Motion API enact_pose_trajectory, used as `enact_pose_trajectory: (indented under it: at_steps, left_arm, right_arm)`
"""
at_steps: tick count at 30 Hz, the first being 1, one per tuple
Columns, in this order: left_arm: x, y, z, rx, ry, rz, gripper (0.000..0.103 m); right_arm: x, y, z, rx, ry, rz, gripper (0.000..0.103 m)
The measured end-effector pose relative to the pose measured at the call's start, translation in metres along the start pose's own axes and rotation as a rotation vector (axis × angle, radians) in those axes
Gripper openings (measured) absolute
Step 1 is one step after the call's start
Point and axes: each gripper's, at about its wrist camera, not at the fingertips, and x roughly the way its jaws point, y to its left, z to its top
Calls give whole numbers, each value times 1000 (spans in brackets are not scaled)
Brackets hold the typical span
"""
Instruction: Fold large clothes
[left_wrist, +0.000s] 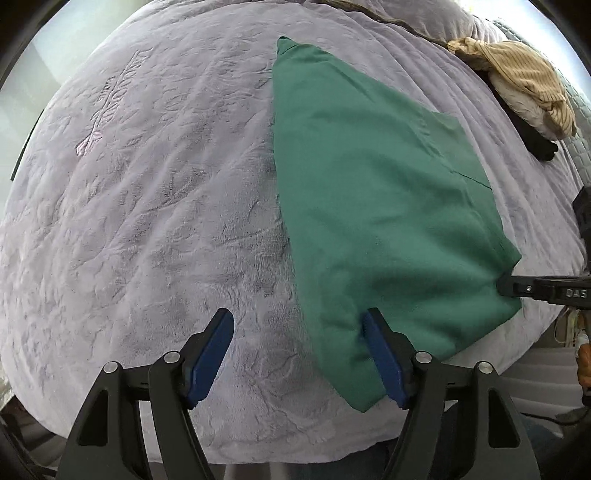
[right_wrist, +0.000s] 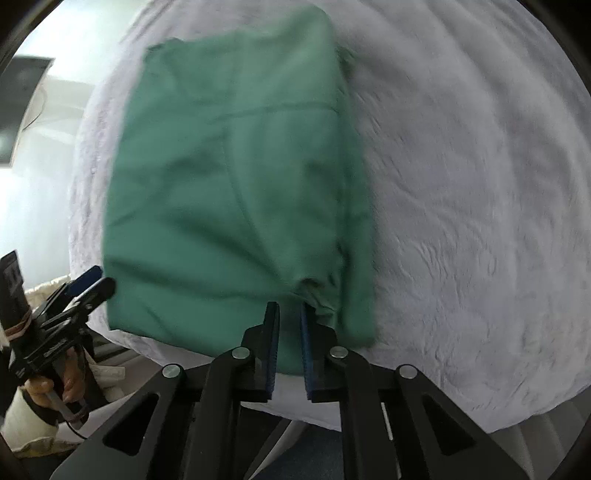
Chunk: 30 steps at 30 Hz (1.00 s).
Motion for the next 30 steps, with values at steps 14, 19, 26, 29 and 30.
enact_pose_trajectory:
  at_steps: [14, 19, 26, 29, 30]
  left_arm:
    - [-3, -8, 3, -50, 25, 49, 74]
    - [-7, -13, 5, -32, 25, 78, 74]
    - [-5, -11, 7, -28, 39, 76, 74]
    - [-7, -12, 9, -16, 40, 83, 74]
    - [-8, -12, 9, -13, 40, 86, 74]
  right_arm:
    - [10, 11, 5, -108, 54, -120, 10]
    - [4, 24, -3, -97, 54, -129, 13]
    - [4, 24, -4, -67, 50, -130, 13]
    - [-4, 25, -3, -52, 28, -122, 13]
    - [-9, 23, -2, -49, 19, -115, 13]
